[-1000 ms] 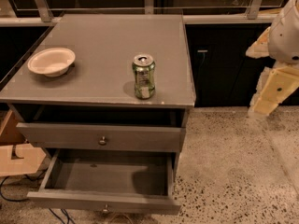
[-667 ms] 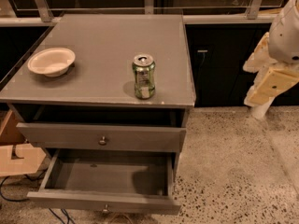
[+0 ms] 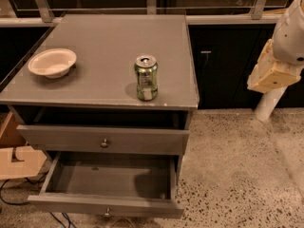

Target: Close middle drawer

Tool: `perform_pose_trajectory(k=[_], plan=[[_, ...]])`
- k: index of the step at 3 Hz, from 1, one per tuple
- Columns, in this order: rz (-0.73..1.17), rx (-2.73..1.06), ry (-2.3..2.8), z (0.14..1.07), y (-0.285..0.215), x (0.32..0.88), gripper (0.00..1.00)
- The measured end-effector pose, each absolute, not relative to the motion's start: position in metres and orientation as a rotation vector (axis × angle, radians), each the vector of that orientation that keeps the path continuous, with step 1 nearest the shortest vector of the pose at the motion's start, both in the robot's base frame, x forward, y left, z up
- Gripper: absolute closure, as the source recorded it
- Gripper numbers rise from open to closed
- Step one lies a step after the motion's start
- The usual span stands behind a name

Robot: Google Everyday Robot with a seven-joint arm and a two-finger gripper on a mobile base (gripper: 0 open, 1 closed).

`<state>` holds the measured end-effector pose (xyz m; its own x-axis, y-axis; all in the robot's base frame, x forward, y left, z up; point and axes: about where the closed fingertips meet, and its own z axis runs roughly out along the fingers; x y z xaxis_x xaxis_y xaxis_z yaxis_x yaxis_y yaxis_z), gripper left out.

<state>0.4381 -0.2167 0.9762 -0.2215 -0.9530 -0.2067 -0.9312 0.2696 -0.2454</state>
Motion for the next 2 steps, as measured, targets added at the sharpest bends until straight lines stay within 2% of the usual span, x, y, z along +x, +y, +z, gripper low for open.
perform_pose_trajectory(k=[1,2], plan=[[-0.091,-1.717,2.23,0.974,-0.213,0.437,1.0],[-0.028,-1.627,2.304,0.943,-0.197,0.41,1.0]])
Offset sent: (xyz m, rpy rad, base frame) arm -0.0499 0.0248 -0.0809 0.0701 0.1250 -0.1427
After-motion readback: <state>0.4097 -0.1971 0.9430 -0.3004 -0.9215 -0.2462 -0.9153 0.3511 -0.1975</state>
